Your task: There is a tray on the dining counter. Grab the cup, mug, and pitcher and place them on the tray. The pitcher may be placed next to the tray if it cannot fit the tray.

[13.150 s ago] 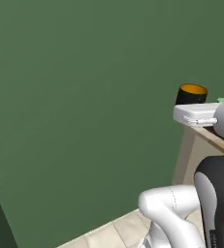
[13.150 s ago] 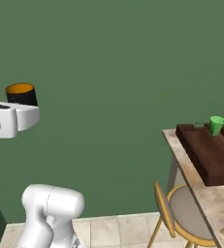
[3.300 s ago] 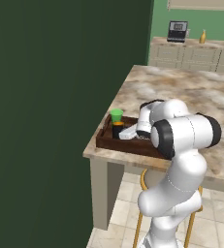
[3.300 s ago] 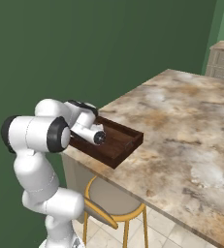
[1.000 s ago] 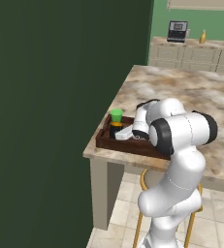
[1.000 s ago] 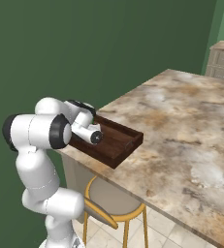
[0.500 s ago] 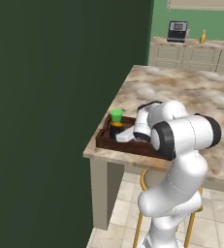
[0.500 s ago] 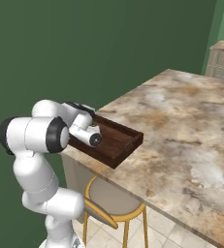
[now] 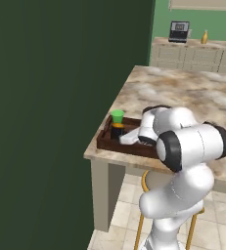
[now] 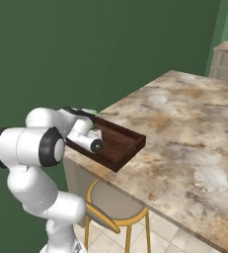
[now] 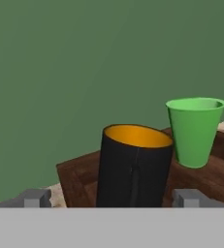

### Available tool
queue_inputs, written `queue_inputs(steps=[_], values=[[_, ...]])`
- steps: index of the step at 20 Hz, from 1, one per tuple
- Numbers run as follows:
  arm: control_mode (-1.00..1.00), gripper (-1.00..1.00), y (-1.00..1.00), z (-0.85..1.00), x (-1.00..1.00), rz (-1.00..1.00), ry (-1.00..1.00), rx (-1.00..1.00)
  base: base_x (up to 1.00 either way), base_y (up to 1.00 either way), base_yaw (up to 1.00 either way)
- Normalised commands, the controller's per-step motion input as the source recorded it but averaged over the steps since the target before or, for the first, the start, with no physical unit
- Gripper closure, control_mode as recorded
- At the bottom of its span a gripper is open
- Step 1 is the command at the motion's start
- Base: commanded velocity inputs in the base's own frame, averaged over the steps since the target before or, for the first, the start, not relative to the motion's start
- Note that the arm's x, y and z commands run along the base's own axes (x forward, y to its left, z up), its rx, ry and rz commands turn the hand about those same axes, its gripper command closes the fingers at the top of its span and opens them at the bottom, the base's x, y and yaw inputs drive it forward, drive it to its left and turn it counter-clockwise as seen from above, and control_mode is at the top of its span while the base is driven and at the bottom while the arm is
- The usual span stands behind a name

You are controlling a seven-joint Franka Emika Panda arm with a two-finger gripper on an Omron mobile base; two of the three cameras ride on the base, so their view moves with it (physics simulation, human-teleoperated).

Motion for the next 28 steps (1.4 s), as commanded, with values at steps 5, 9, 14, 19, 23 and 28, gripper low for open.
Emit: queue_inputs(steps=[5,9,14,19,23,28], values=[[-1.00,-1.00,-0.21,0.52,-0.55,-0.12,0.00,0.01,0.00,0.00,0.00],[-1.00,-1.00,-0.06,0.71,-0.46,-0.18,0.06,0.01,0.00,0.00,0.00],[-1.00,-1.00,0.00,0.94,-0.29,-0.24,0.24,0.00,0.00,0.00,0.00],[-1.00,-1.00,-0.05,0.81,-0.31,-0.21,0.33,0.00,0.00,0.00,0.00],[-1.00,-1.00,-0.11,0.83,-0.38,-0.16,0.36,0.01,0.00,0.00,0.00],[-1.00,-1.00,-0.11,0.98,-0.23,-0.19,0.35,0.04,0.00,0.00,0.00]])
